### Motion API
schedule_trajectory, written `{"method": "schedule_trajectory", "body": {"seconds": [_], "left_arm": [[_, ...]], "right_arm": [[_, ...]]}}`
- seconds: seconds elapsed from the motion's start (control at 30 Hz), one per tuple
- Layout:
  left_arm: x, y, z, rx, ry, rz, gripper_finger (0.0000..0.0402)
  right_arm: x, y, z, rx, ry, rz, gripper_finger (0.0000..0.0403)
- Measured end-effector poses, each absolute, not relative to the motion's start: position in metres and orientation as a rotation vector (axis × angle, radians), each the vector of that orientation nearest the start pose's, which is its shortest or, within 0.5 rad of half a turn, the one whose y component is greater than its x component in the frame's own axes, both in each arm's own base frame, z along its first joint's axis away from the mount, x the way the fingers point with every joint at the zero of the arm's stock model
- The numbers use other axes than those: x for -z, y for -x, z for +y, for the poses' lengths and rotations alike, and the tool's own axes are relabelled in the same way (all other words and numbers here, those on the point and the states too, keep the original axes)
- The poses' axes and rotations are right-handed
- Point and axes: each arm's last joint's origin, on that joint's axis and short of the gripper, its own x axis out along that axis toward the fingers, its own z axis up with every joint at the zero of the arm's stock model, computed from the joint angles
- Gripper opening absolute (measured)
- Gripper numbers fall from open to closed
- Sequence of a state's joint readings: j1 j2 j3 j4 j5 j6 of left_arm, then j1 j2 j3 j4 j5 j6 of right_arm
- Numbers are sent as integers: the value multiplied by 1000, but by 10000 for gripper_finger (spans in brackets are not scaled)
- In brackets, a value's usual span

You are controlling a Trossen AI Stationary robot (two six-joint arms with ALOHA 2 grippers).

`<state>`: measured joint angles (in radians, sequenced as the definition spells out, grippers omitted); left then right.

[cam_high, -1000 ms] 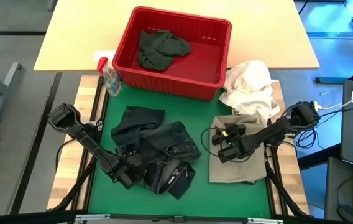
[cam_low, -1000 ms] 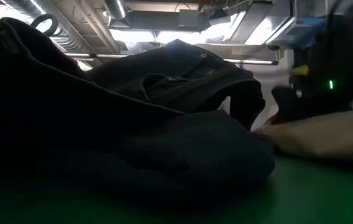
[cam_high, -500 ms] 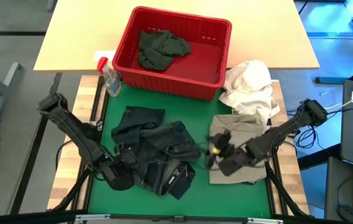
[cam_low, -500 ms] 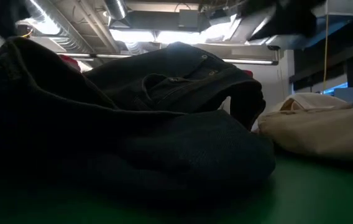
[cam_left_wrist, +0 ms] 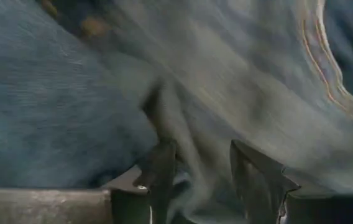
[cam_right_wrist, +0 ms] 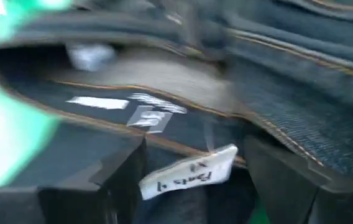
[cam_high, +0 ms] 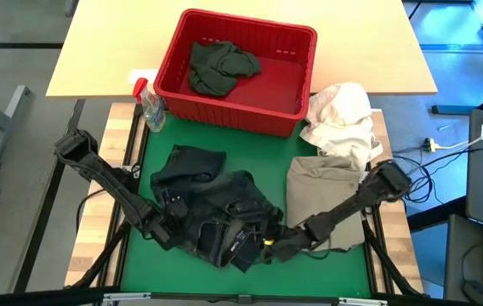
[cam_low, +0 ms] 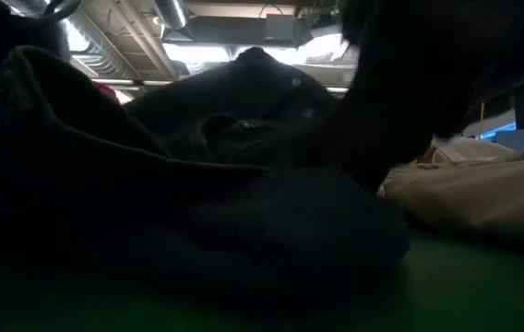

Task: Fold Laundry from Bin
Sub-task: Fold the blue pants

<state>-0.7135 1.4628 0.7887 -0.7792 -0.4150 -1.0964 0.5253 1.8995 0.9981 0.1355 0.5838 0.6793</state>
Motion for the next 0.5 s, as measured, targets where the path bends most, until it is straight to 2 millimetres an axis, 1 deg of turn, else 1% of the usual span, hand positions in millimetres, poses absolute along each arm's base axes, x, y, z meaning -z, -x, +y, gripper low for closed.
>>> {"method": "schedule_trajectory", "body": {"seconds": [0.07, 0.1, 0.2, 0.27, 0.37, 0.43, 0.5], "left_arm": [[-156, -179, -149, -352, 260, 1157, 149], [-151, -178, -152, -315, 306, 1149, 149], [-141, -177, -167, -194, 487, 1034, 149], [-137, -179, -178, -104, 601, 924, 149], [-129, -185, -188, -58, 667, 800, 149], [-124, -191, -191, -59, 689, 757, 149], [-124, -200, -193, -8, 694, 780, 149]], "right_arm": [[-127, -334, 158, 365, -234, 595, 271], [-126, -337, 148, 427, -228, 579, 271], [-134, -348, 113, 559, -209, 537, 271], [-145, -357, 90, 597, -184, 521, 271], [-162, -369, 60, 610, -138, 522, 271], [-176, -378, 46, 570, -127, 523, 271], [-200, -384, 40, 521, -99, 506, 271]]}}
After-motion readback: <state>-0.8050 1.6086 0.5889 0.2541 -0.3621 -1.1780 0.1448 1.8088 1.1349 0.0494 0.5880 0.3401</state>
